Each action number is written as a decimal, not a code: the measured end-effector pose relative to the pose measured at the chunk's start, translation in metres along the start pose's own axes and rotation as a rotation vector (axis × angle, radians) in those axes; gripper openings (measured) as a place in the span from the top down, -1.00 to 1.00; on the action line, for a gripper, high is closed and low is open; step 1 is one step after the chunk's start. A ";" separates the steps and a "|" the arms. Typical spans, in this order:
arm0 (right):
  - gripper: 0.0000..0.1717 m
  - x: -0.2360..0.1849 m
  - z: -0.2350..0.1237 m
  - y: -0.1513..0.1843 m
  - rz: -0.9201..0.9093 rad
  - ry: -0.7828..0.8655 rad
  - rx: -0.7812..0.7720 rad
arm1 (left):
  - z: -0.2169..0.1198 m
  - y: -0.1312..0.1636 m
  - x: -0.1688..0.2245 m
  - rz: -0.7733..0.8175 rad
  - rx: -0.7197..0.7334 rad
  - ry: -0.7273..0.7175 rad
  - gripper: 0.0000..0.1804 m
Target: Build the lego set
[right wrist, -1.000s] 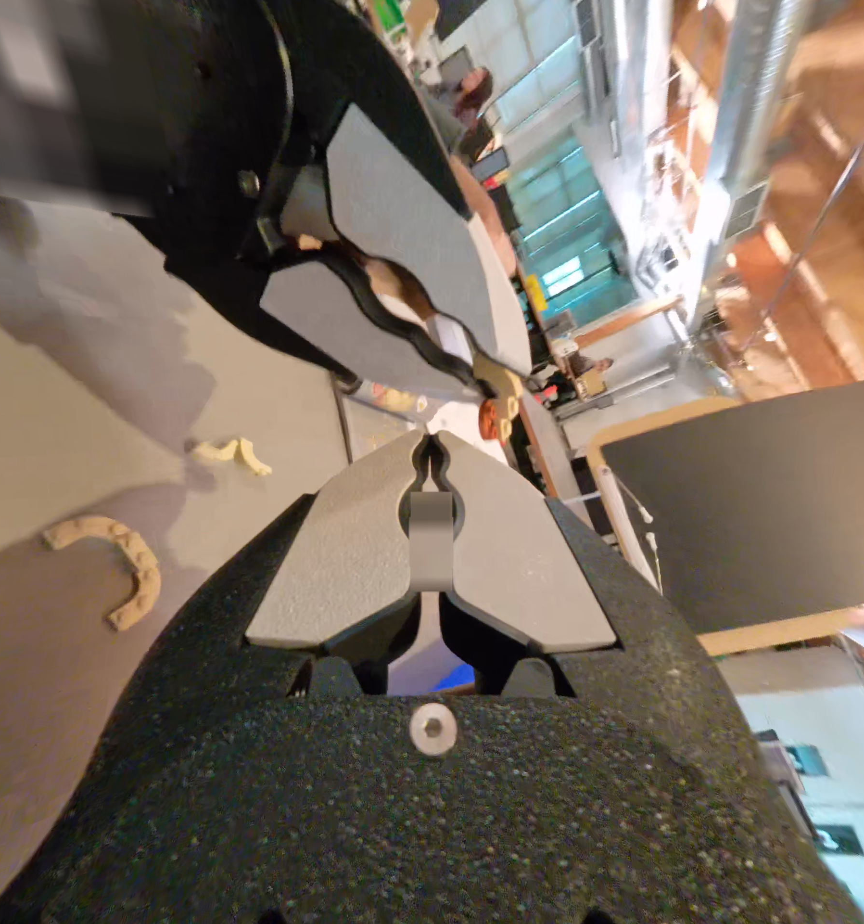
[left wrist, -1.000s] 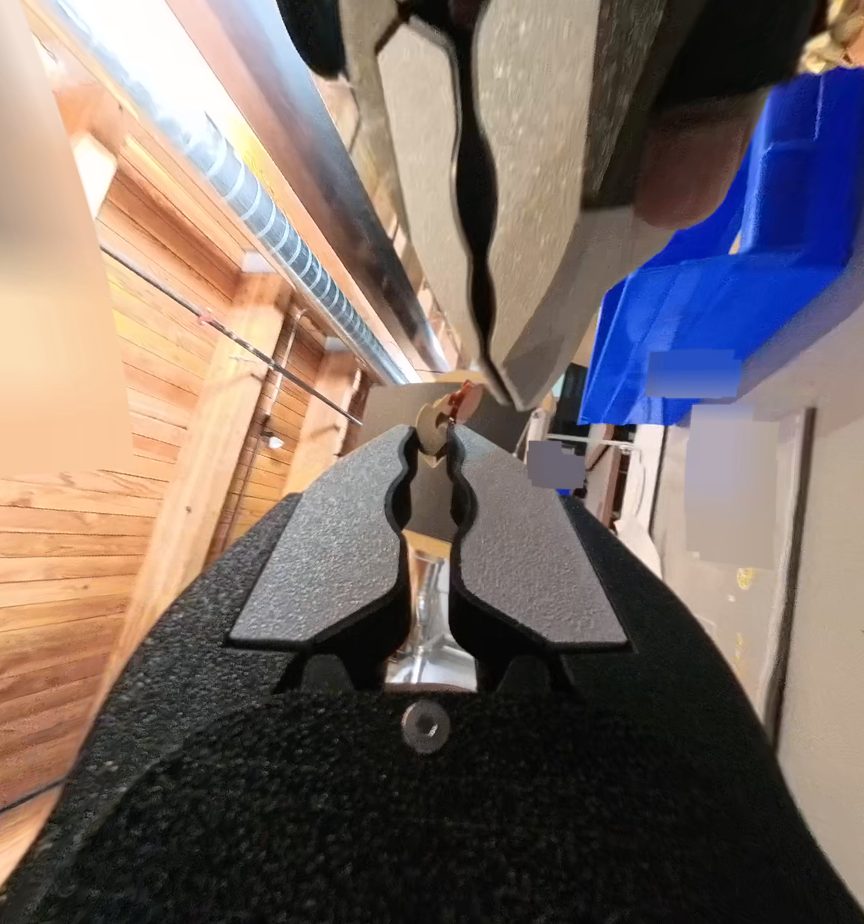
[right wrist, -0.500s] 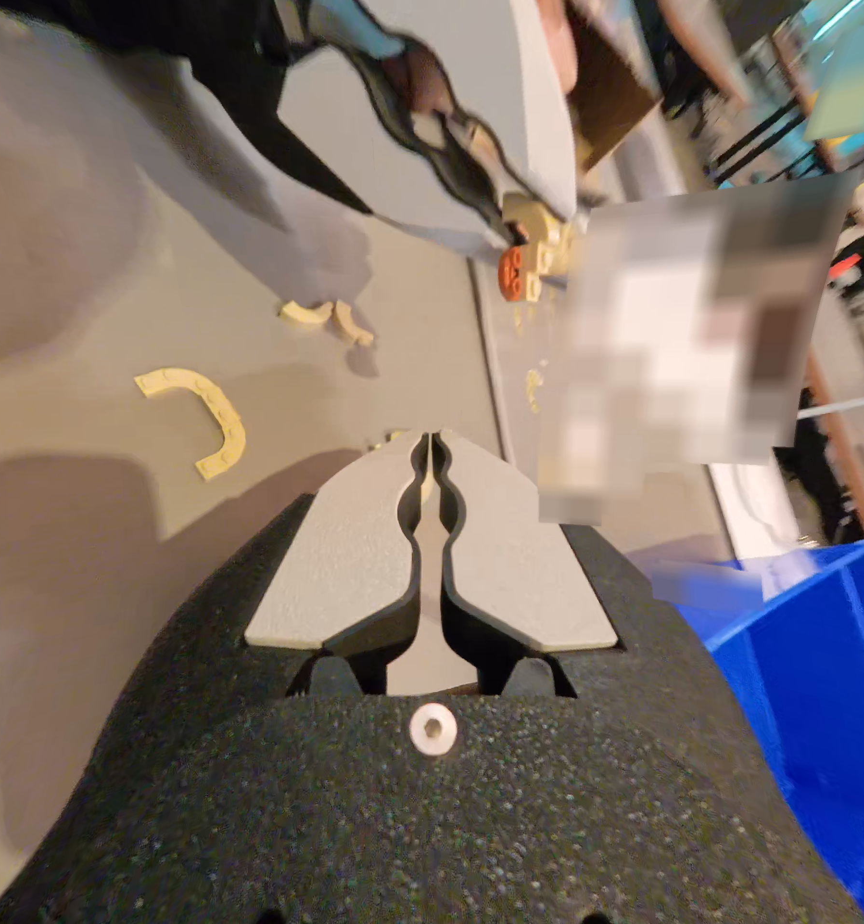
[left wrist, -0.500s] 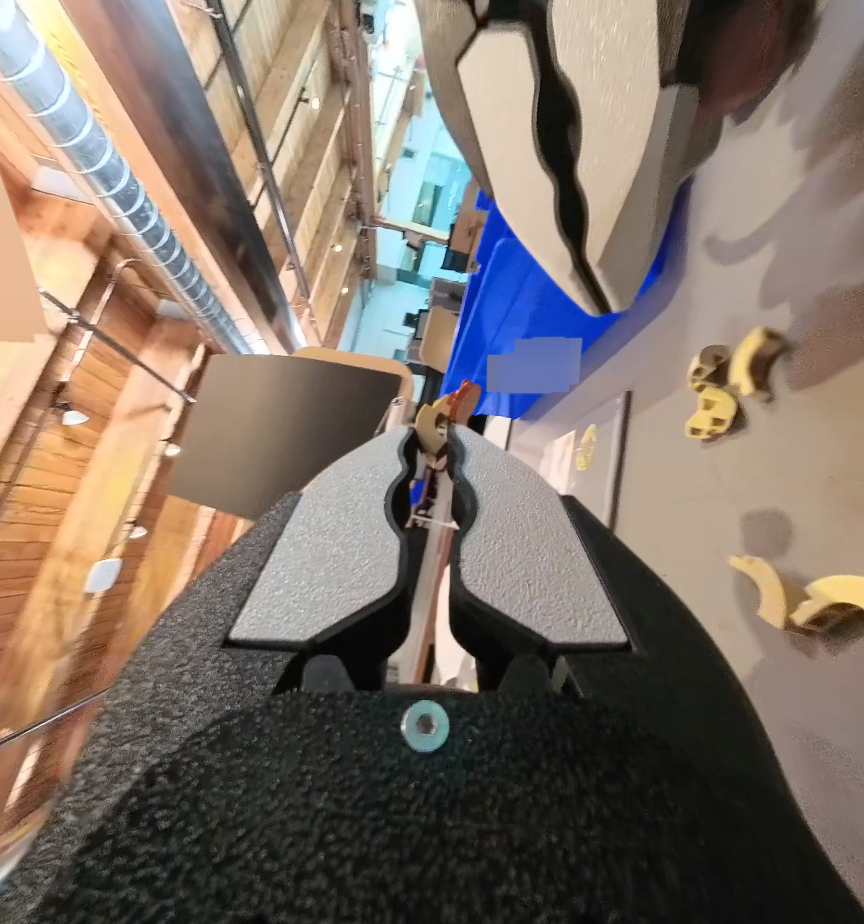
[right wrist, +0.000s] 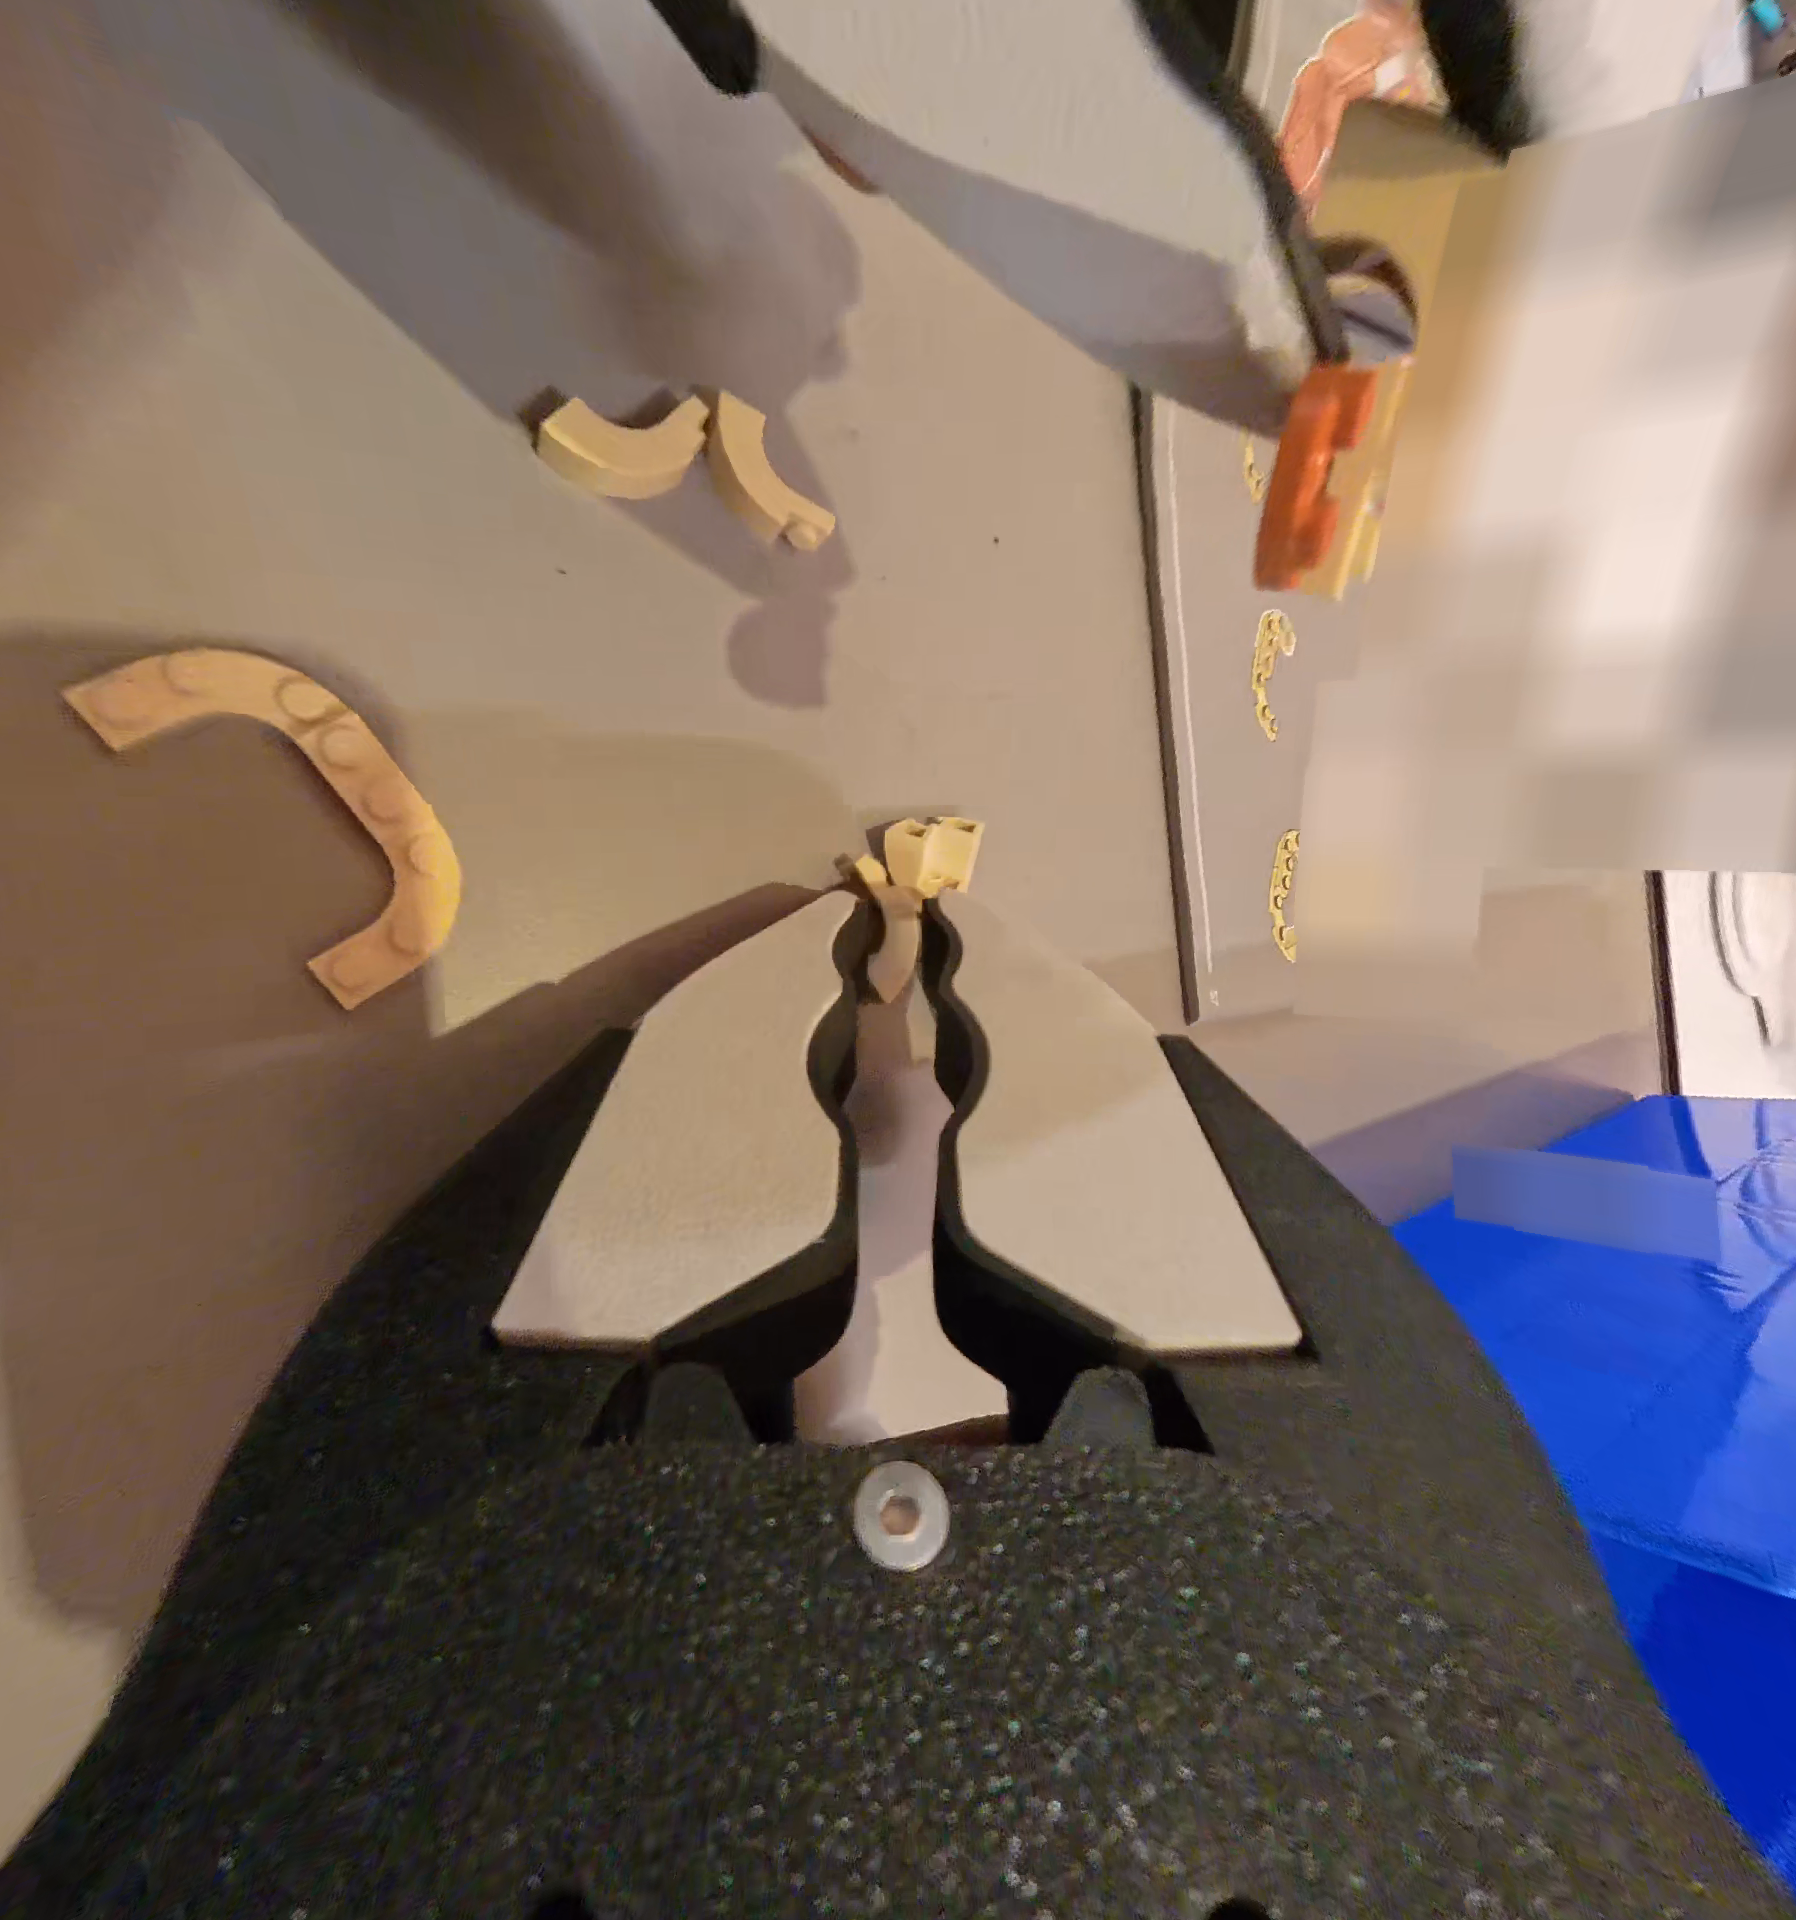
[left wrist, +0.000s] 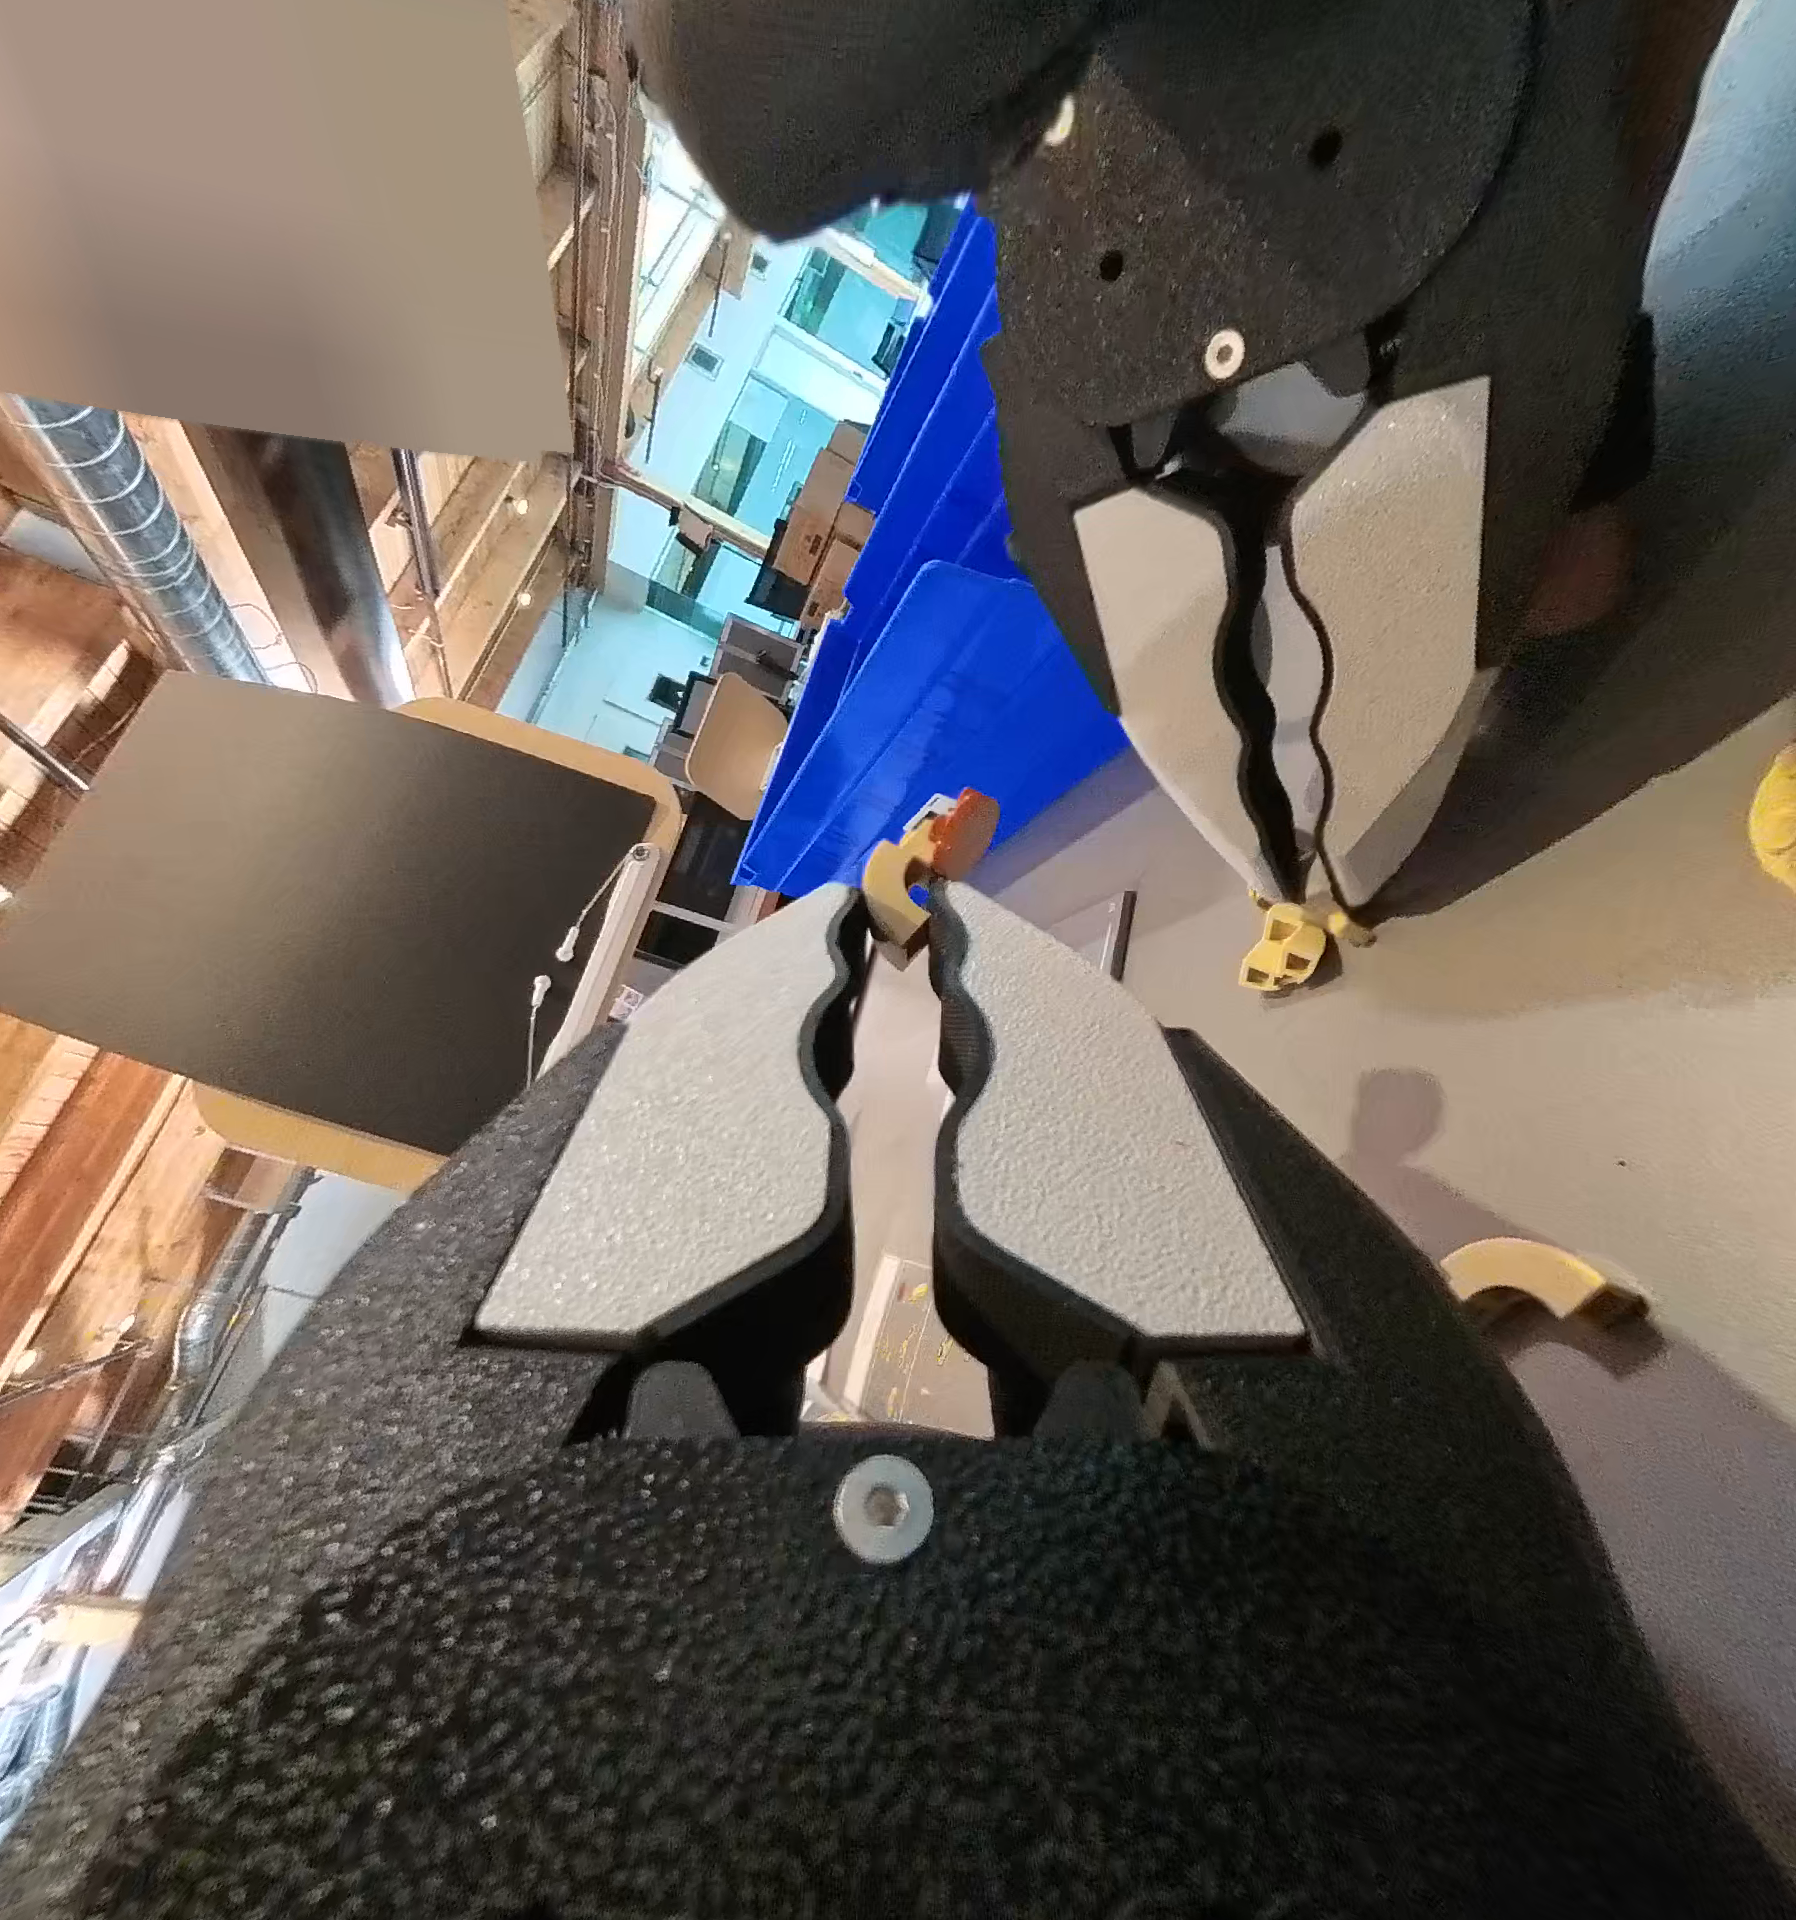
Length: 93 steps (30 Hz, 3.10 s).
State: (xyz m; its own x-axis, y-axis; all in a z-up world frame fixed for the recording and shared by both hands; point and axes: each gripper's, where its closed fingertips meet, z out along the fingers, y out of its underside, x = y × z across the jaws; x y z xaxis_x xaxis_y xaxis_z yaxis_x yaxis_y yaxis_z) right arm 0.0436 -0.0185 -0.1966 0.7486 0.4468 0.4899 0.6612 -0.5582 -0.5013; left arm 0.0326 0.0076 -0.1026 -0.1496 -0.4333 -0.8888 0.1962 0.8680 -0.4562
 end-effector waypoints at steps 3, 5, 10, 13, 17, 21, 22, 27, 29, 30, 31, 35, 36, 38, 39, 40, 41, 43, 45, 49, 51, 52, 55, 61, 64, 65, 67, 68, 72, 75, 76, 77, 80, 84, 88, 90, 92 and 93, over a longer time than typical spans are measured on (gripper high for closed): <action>0.85 0.001 0.001 0.001 -0.022 -0.014 -0.024 | 0.000 -0.002 0.000 0.003 0.004 0.001 0.88; 0.81 0.001 0.000 0.000 -0.023 -0.041 -0.027 | -0.001 -0.002 -0.002 0.007 0.005 -0.005 0.88; 0.86 -0.003 0.000 0.002 0.015 -0.128 -0.047 | -0.002 -0.001 -0.008 0.013 -0.006 -0.029 0.88; 0.84 0.000 0.000 0.003 0.039 -0.145 -0.064 | -0.003 -0.001 -0.010 0.015 -0.009 -0.038 0.88; 0.90 -0.003 0.000 0.004 0.081 -0.215 -0.087 | -0.004 -0.001 -0.011 0.015 -0.003 -0.038 0.88; 0.92 -0.005 0.000 0.004 0.140 -0.264 -0.094 | -0.005 -0.001 -0.013 0.006 0.006 -0.043 0.88; 0.92 -0.005 0.000 0.004 0.145 -0.265 -0.087 | -0.005 -0.001 -0.014 0.005 0.007 -0.048 0.88; 0.93 0.000 0.001 -0.003 0.145 -0.166 0.019 | -0.006 0.000 -0.020 -0.023 0.004 -0.079 0.88; 0.93 0.012 -0.006 -0.015 0.164 -0.070 0.114 | -0.007 0.002 -0.023 -0.042 -0.002 -0.095 0.88; 0.93 0.019 -0.012 -0.023 0.174 -0.029 0.173 | -0.007 0.001 -0.024 -0.054 0.003 -0.098 0.88; 0.93 0.027 -0.019 -0.032 0.182 0.013 0.238 | -0.007 0.000 -0.025 -0.073 0.014 -0.101 0.88; 0.93 0.054 -0.051 -0.057 0.232 0.139 0.473 | -0.009 -0.002 -0.030 -0.167 0.062 -0.113 0.89; 0.93 0.056 -0.056 -0.059 0.240 0.154 0.507 | -0.009 -0.002 -0.031 -0.176 0.067 -0.117 0.89; 0.93 0.062 -0.063 -0.061 0.245 0.202 0.542 | -0.010 -0.002 -0.031 -0.179 0.070 -0.120 0.89; 0.93 0.064 -0.066 -0.062 0.243 0.226 0.555 | -0.010 -0.003 -0.031 -0.174 0.072 -0.124 0.89; 0.93 0.065 -0.068 -0.064 0.239 0.240 0.563 | -0.010 -0.004 -0.031 -0.167 0.074 -0.128 0.89; 0.93 0.066 -0.069 -0.064 0.237 0.261 0.561 | -0.010 -0.005 -0.031 -0.158 0.074 -0.135 0.88; 0.93 0.069 -0.071 -0.065 0.222 0.326 0.544 | -0.010 -0.006 -0.032 -0.124 0.060 -0.153 0.89; 0.93 0.073 -0.072 -0.064 0.187 0.411 0.503 | -0.010 -0.007 -0.032 -0.072 0.045 -0.167 0.89; 0.93 0.069 -0.074 -0.072 0.101 0.507 0.457 | -0.010 -0.011 -0.031 -0.014 0.030 -0.188 0.89; 0.92 0.067 -0.076 -0.076 0.072 0.547 0.447 | -0.011 -0.012 -0.032 0.003 0.021 -0.201 0.88; 0.92 0.066 -0.076 -0.078 0.062 0.560 0.438 | -0.011 -0.012 -0.033 0.007 0.019 -0.207 0.88; 0.93 0.067 -0.078 -0.080 0.052 0.593 0.427 | -0.012 -0.014 -0.034 0.018 0.019 -0.216 0.89; 0.93 0.066 -0.079 -0.083 0.032 0.629 0.418 | -0.012 -0.017 -0.033 0.049 0.015 -0.227 0.89; 0.93 0.065 -0.080 -0.086 0.013 0.658 0.412 | -0.013 -0.018 -0.034 0.061 0.011 -0.239 0.88; 0.93 0.066 -0.081 -0.086 0.009 0.667 0.411 | -0.013 -0.018 -0.035 0.063 0.011 -0.245 0.88; 0.92 0.066 -0.082 -0.087 -0.006 0.686 0.407 | -0.013 -0.019 -0.036 0.065 0.008 -0.254 0.89; 0.92 0.065 -0.083 -0.088 -0.019 0.698 0.405 | -0.014 -0.019 -0.037 0.066 0.006 -0.260 0.89; 0.90 0.064 -0.084 -0.090 -0.045 0.717 0.403 | -0.015 -0.019 -0.041 0.073 -0.003 -0.288 0.89; 0.90 0.064 -0.085 -0.091 -0.056 0.721 0.404 | -0.016 -0.020 -0.042 0.079 -0.003 -0.296 0.89; 0.90 0.063 -0.085 -0.091 -0.059 0.721 0.405 | -0.016 -0.020 -0.042 0.082 -0.003 -0.298 0.89; 0.90 0.063 -0.085 -0.091 -0.062 0.719 0.406 | -0.017 -0.020 -0.042 0.084 -0.003 -0.299 0.89; 0.81 0.060 -0.083 -0.093 -0.076 0.684 0.410 | -0.017 -0.021 -0.042 0.089 -0.001 -0.303 0.89; 0.81 0.057 -0.084 -0.095 -0.081 0.663 0.428 | -0.018 -0.022 -0.043 0.108 0.000 -0.310 0.89; 0.81 0.056 -0.087 -0.097 -0.111 0.688 0.433 | -0.017 -0.024 -0.040 0.123 0.003 -0.302 0.89; 0.82 0.056 -0.088 -0.097 -0.116 0.691 0.432 | -0.017 -0.024 -0.040 0.121 0.004 -0.300 0.89; 0.83 0.056 -0.088 -0.096 -0.114 0.688 0.432 | -0.018 -0.024 -0.040 0.126 0.004 -0.303 0.89; 0.83 0.056 -0.088 -0.096 -0.115 0.689 0.429 | -0.018 -0.025 -0.040 0.129 0.003 -0.304 0.89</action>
State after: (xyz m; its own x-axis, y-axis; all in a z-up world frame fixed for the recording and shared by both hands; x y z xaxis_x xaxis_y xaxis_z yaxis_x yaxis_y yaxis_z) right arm 0.0173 -0.0014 -0.0583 0.5692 -0.1226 0.8130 0.7978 -0.1568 -0.5822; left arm 0.0167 0.0077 -0.0551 0.1725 -0.3728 -0.9117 0.1978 0.9199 -0.3387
